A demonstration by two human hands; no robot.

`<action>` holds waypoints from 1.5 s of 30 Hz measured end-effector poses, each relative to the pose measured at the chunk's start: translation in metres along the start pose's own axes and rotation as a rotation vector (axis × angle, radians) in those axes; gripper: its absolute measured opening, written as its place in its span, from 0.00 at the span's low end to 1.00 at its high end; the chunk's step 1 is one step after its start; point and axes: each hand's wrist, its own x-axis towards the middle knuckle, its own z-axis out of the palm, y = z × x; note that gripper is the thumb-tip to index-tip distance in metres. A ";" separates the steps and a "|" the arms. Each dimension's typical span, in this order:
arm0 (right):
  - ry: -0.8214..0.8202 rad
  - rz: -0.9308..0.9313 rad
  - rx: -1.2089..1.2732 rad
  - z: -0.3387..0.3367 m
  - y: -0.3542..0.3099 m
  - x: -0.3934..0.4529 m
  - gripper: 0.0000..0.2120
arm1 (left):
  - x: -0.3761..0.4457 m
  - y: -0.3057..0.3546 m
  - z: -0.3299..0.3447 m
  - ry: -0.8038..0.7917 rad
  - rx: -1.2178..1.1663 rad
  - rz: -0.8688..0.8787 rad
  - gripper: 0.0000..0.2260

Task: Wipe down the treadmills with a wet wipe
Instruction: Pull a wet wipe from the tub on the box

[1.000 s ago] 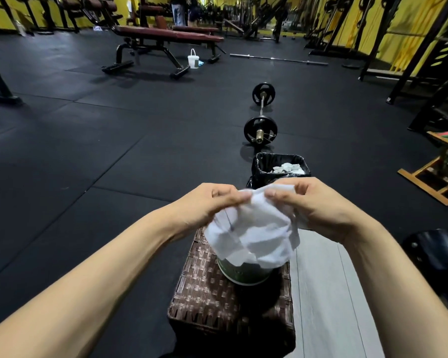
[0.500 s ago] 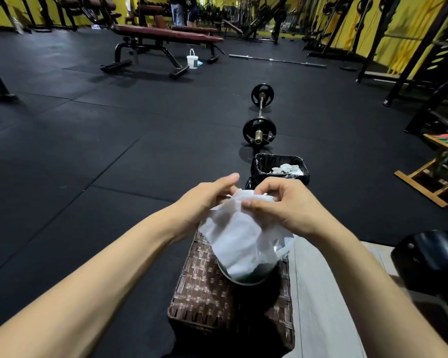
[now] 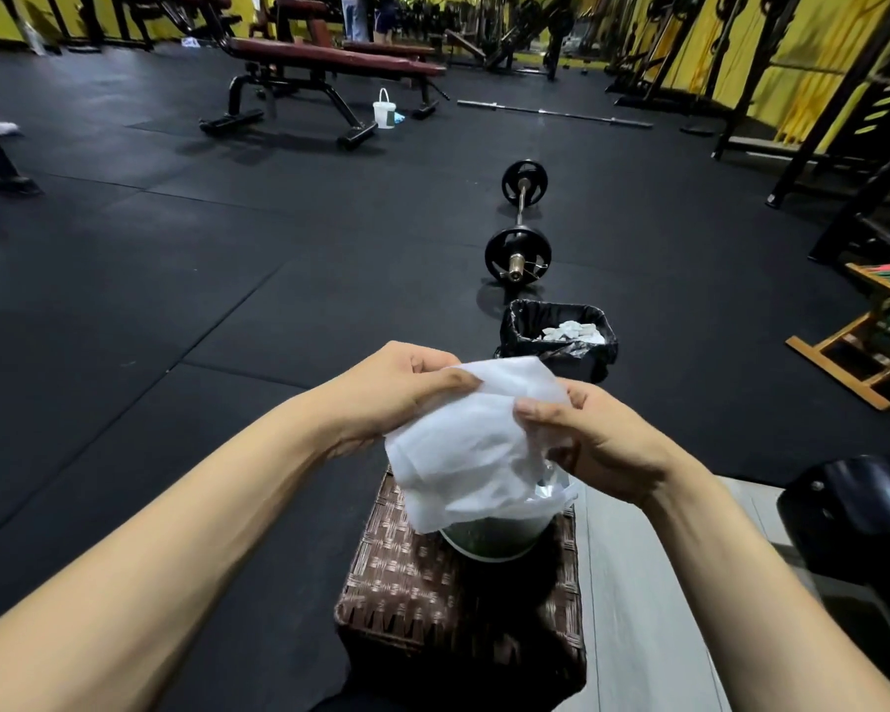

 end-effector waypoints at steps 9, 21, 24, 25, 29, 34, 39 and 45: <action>0.200 -0.009 -0.034 0.002 0.003 0.005 0.10 | -0.009 -0.035 0.003 -0.071 -0.877 -0.157 0.32; 0.160 0.012 0.139 -0.001 -0.003 0.004 0.13 | -0.004 -0.052 0.024 0.274 -0.630 0.010 0.15; 0.171 -0.001 0.101 0.000 -0.003 0.004 0.15 | -0.006 -0.048 0.024 0.303 -0.543 0.058 0.14; 0.187 -0.006 0.077 0.000 -0.004 0.004 0.13 | -0.006 -0.050 0.021 0.313 -0.476 0.069 0.15; 0.210 0.075 -0.031 -0.006 -0.009 0.005 0.21 | -0.015 -0.047 0.016 0.300 -0.164 0.134 0.20; 0.302 -0.025 -0.685 -0.010 -0.003 0.007 0.06 | -0.016 -0.046 0.014 0.174 -0.119 0.072 0.15; 0.451 -0.153 -0.885 -0.002 0.003 0.013 0.15 | -0.004 -0.049 0.025 0.246 -0.041 -0.030 0.07; 0.468 -0.483 -1.172 0.013 0.019 0.018 0.09 | 0.009 -0.056 0.037 0.374 0.032 -0.100 0.09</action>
